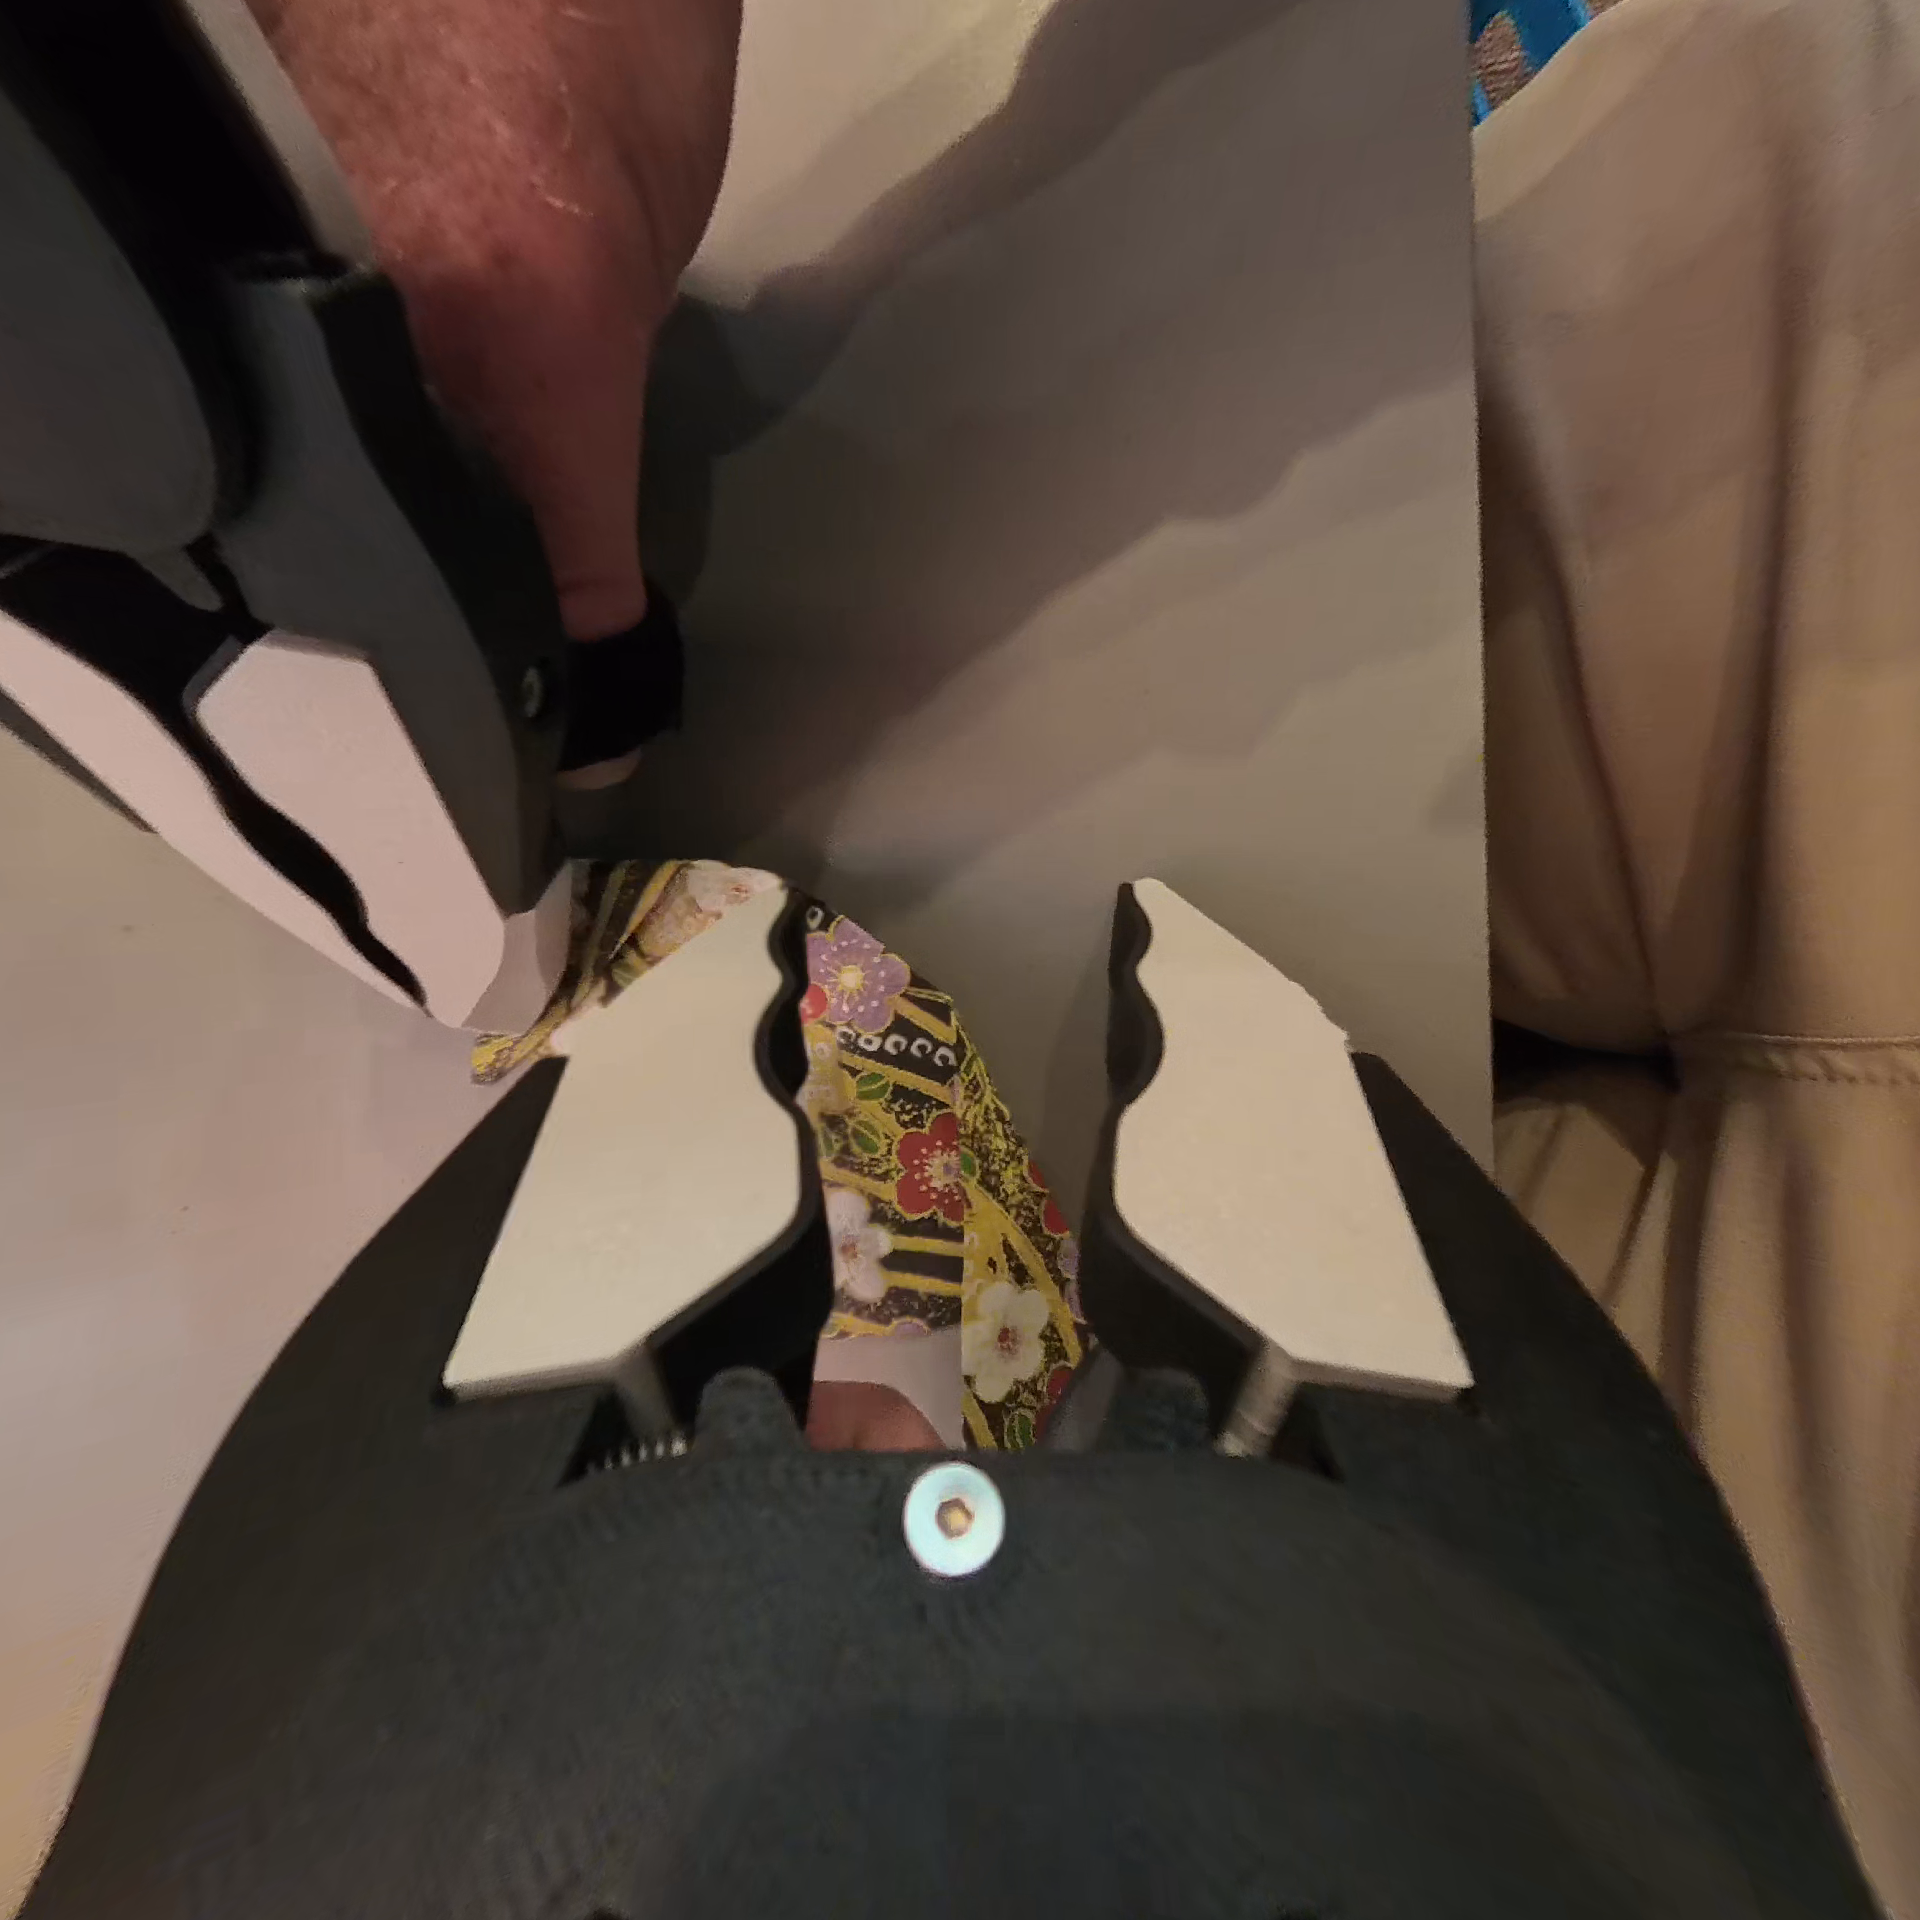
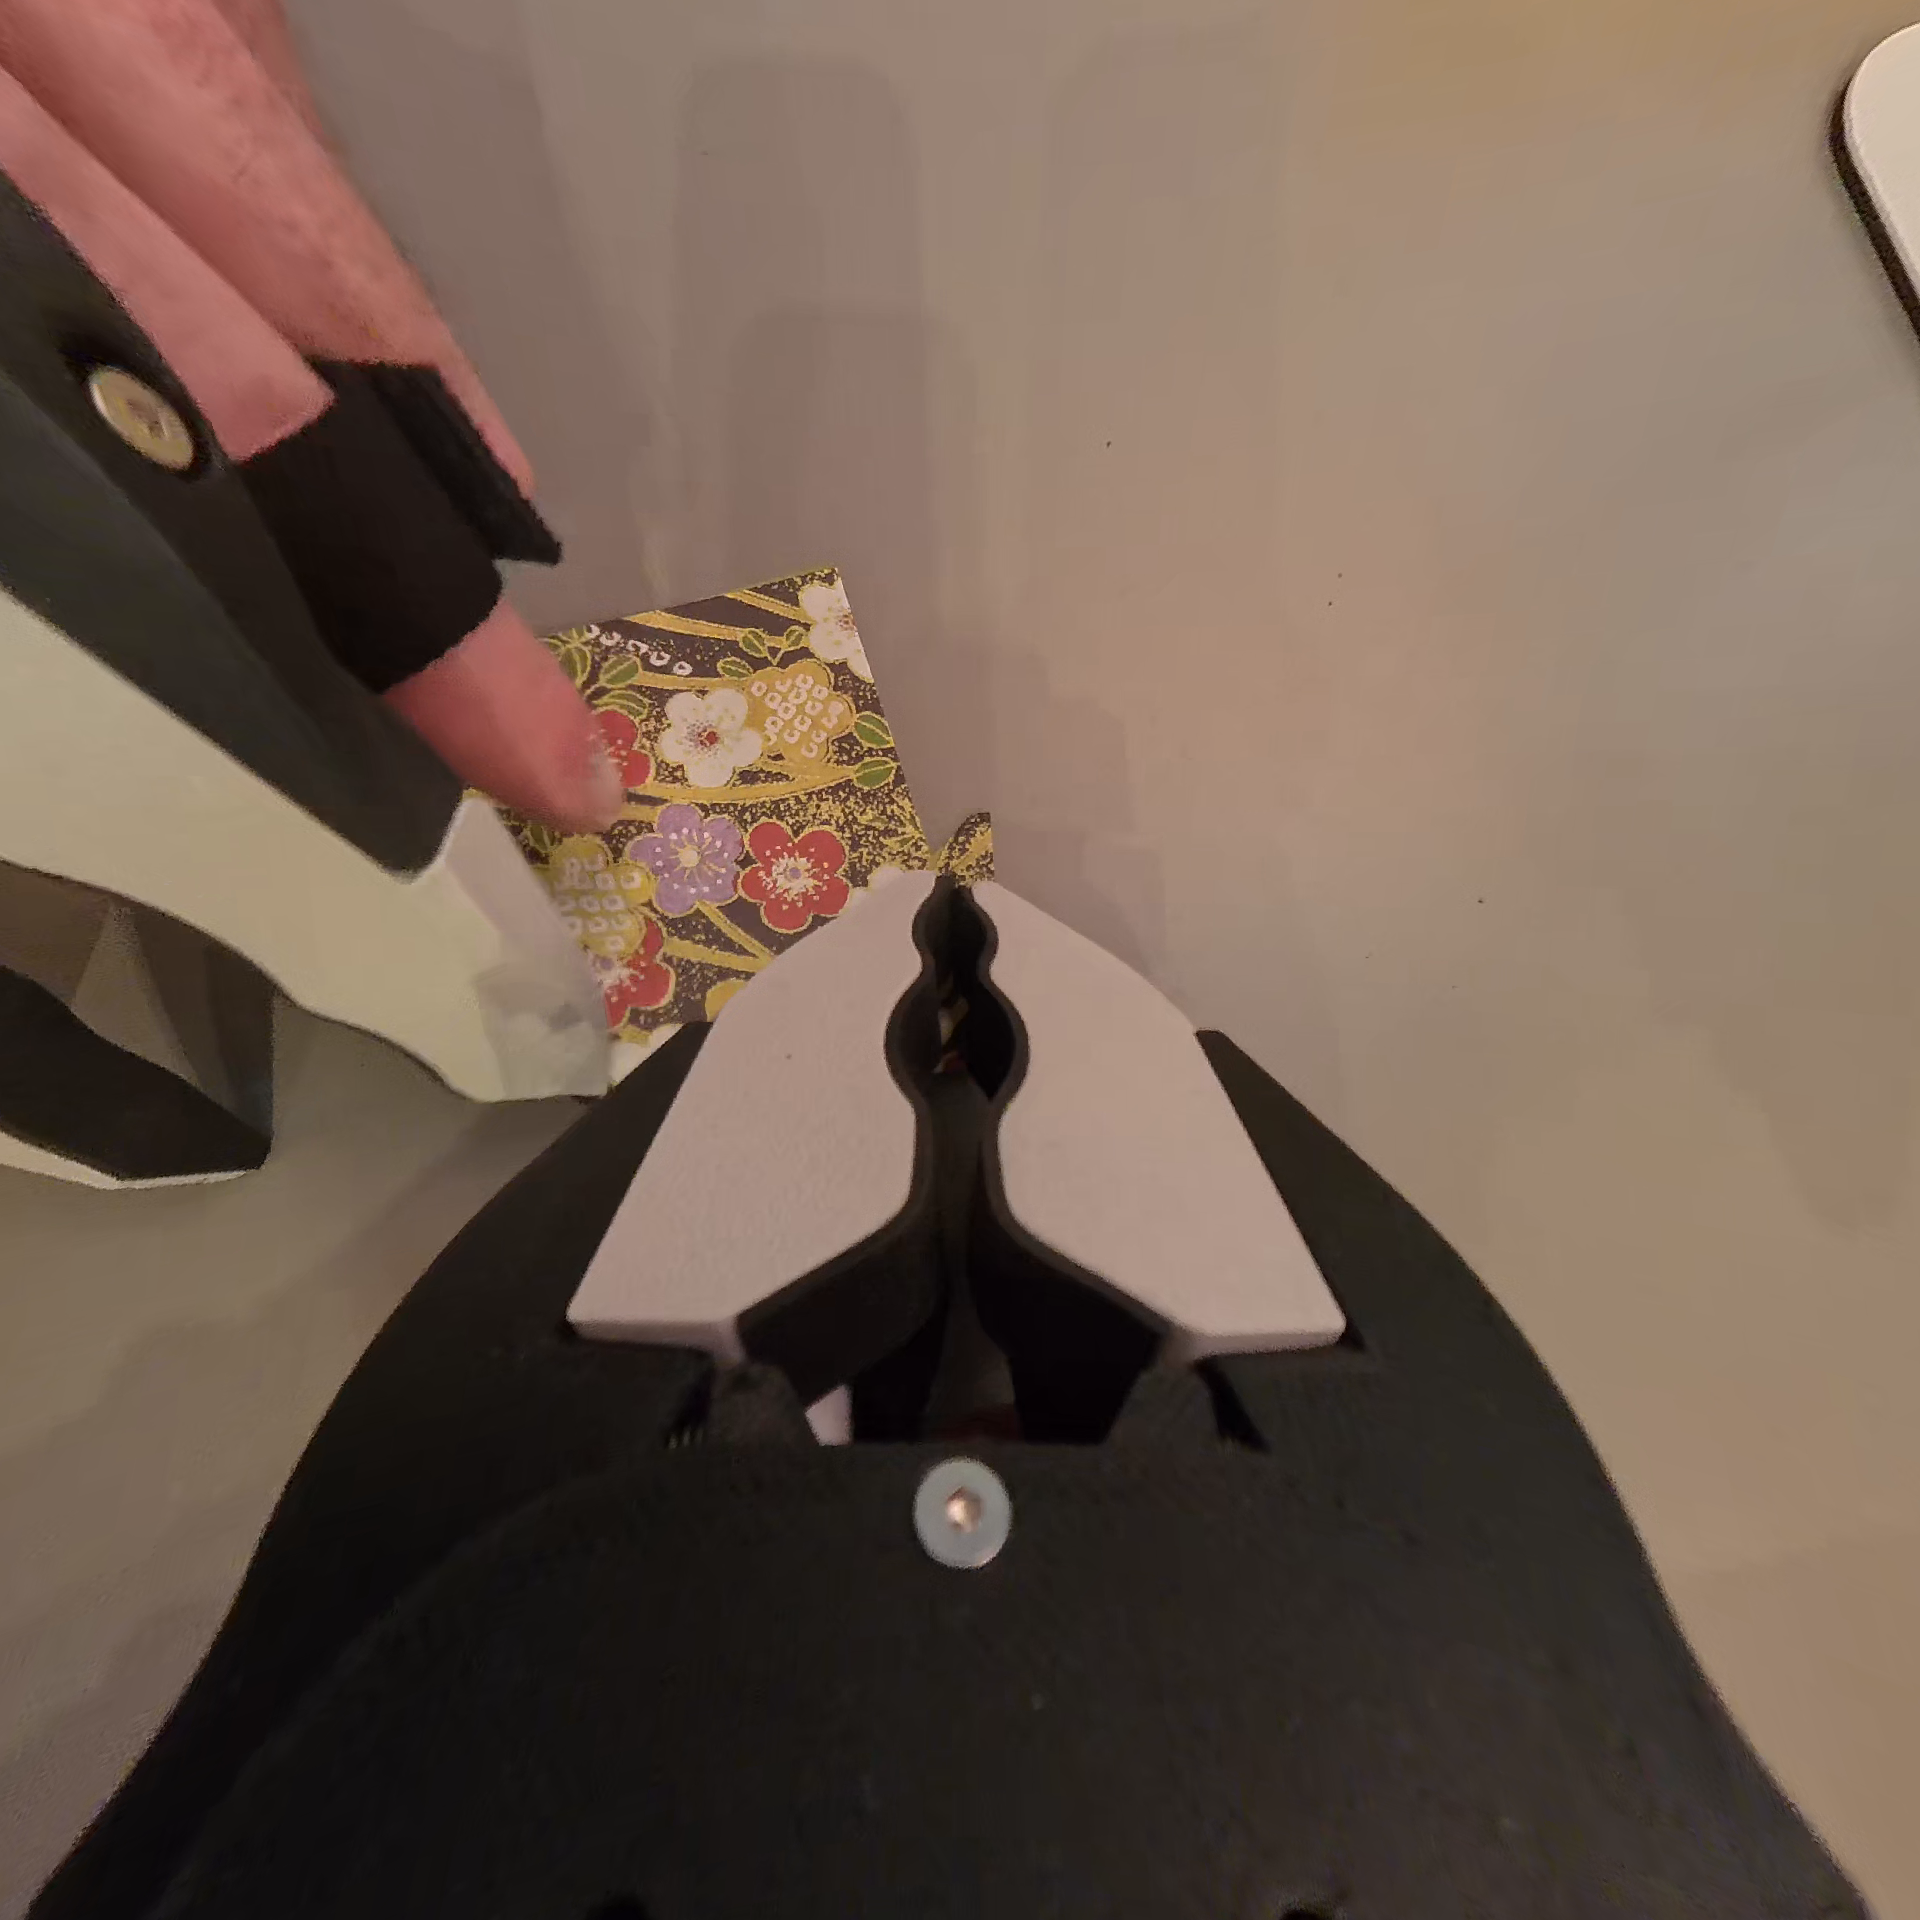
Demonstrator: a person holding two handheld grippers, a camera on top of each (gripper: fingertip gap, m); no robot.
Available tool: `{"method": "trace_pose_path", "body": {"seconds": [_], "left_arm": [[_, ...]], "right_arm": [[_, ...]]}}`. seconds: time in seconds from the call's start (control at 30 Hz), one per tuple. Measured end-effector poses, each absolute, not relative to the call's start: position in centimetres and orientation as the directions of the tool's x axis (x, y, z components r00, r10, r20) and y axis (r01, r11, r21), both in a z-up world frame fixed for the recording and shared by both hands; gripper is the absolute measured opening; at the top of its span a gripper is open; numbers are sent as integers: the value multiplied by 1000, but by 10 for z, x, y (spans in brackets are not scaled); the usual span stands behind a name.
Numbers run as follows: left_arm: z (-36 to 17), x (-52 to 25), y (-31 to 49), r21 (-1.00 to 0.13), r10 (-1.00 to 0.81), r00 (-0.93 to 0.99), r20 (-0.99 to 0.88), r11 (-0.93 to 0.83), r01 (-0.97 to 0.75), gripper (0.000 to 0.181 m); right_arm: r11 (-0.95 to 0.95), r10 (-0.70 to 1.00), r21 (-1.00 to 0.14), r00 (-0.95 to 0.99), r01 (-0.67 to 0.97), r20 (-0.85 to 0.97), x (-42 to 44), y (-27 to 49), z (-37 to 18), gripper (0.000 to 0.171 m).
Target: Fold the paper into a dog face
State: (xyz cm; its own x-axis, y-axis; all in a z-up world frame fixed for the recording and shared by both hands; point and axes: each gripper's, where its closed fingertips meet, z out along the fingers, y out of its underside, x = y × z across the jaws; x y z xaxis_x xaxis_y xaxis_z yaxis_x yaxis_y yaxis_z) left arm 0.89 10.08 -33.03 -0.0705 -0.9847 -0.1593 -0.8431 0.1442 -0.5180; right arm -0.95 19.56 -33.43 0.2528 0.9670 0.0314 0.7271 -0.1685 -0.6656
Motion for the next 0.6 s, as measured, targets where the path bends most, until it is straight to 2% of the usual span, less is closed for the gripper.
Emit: {"method": "trace_pose_path", "body": {"seconds": [0.03, 0.3, 0.53, 0.6], "left_arm": [[-331, 9, 100, -520, -986, -68, -150, 137, -843, 55], [-333, 8, 97, -535, -997, -46, -63, 73, -841, 49], [-332, 3, 113, -473, -994, 3, -112, 51, -880, 70], [-334, 2, 107, -461, -999, 12, -32, 4, -887, 60]], "right_arm": [[-168, 967, -665, 253, 728, 32, -10, 196, -334, 0], [-170, 965, -665, 259, 727, 36, -12, 201, -334, 0], [-177, 965, -667, 261, 724, 26, -12, 201, -334, 0], [-176, 965, -666, 260, 725, 27, -12, 201, -334, 0]]}}
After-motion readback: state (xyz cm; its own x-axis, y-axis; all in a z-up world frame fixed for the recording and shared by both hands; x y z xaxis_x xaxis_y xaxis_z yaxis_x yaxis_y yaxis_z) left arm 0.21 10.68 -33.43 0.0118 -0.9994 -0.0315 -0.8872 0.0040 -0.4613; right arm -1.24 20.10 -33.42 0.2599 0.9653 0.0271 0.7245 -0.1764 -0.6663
